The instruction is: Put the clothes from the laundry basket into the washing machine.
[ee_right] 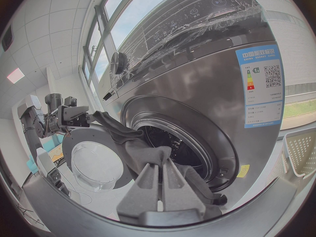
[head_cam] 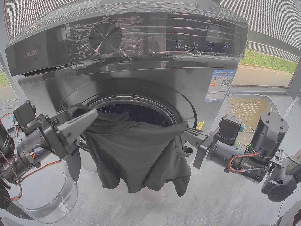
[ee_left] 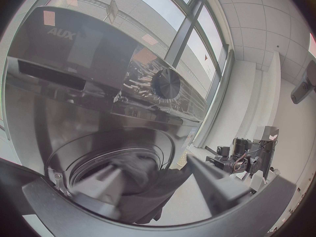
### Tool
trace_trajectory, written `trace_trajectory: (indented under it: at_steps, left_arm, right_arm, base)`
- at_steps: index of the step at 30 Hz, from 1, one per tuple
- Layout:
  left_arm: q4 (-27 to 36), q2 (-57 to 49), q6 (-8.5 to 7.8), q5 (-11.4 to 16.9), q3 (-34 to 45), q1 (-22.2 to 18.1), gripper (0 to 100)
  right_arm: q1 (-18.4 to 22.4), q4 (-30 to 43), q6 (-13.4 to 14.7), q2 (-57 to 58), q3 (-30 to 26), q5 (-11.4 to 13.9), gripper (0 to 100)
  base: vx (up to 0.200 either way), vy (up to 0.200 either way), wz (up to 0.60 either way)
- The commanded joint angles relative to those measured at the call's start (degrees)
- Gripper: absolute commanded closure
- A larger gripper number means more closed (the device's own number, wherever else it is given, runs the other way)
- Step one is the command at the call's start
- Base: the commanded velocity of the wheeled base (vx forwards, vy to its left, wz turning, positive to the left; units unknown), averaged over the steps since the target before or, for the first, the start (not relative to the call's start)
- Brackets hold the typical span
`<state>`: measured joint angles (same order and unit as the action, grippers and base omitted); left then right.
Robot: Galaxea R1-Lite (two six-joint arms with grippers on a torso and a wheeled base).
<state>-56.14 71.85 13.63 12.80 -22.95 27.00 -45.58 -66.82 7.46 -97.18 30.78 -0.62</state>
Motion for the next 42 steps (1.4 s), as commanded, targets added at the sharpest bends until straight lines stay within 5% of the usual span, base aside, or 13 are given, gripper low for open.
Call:
trace_trajectory:
  at_steps: [1, 24, 32, 39, 42]
  left_arm:
    - [0.2, 0.1, -0.18, -0.3, 3.5, 0.2, 0]
    - [-0.6, 14.9, -1.68, 2.2, 6.8, 7.5, 0]
    - [-1.6, 23.3, -4.40, 2.9, 6.9, 7.9, 0]
    - [-12.5, 33.9, -4.75, 2.8, 6.3, 7.8, 0]
    - [-22.5, 41.2, -5.02, 2.6, 6.4, 7.7, 0]
  right_arm:
    - [-0.7, 0.0, 0.0, -0.1, 0.5, 0.0, 100]
    - [-4.4, -0.4, 0.4, -5.3, 6.8, 0.7, 100]
    - [-5.7, -0.5, 0.5, -5.6, 8.6, 0.7, 100]
    - [-6.3, -0.5, 0.6, -5.6, 9.7, 0.5, 100]
    - [-6.5, -0.5, 0.6, -5.5, 10.0, 0.4, 100]
  base:
    - [0.000, 0.000, 0.00]
    - [0.000, 0.000, 0.00]
    - [0.000, 0.000, 0.00]
    - [0.000, 0.000, 0.00]
    - [0.000, 0.000, 0.00]
